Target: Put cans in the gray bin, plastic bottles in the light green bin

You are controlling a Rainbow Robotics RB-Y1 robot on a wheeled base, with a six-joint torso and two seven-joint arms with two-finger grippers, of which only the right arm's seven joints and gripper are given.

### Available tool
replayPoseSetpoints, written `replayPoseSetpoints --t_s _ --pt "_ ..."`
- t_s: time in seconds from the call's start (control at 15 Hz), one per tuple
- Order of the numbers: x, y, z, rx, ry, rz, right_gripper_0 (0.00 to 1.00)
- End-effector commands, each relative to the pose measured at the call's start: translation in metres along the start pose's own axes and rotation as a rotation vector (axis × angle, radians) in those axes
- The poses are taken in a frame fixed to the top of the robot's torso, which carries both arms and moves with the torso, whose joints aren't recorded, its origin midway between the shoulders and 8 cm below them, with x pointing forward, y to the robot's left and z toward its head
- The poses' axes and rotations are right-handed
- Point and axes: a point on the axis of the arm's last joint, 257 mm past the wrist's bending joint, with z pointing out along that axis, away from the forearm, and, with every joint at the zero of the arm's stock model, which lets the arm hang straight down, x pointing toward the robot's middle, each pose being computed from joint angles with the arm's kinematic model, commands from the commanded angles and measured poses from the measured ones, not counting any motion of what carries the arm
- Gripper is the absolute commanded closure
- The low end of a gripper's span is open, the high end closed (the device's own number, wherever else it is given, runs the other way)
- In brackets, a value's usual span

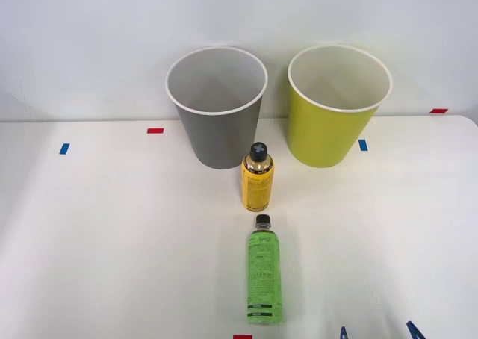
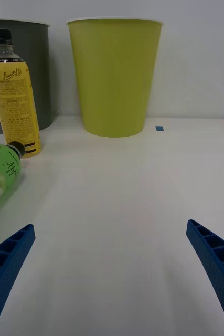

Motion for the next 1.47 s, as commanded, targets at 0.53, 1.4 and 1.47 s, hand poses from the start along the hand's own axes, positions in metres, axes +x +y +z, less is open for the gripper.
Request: replayPoseSetpoints --t_s 0.53,1.4,1.47 --pt "0.0001 0.0001 0.0 0.0 0.0 0.0 0.0" --pt "0.0001 0.0001 0.0 0.0 0.0 0.0 0.0" --pt "0.0001 0.0001 0.0 0.0 0.0 0.0 0.0"
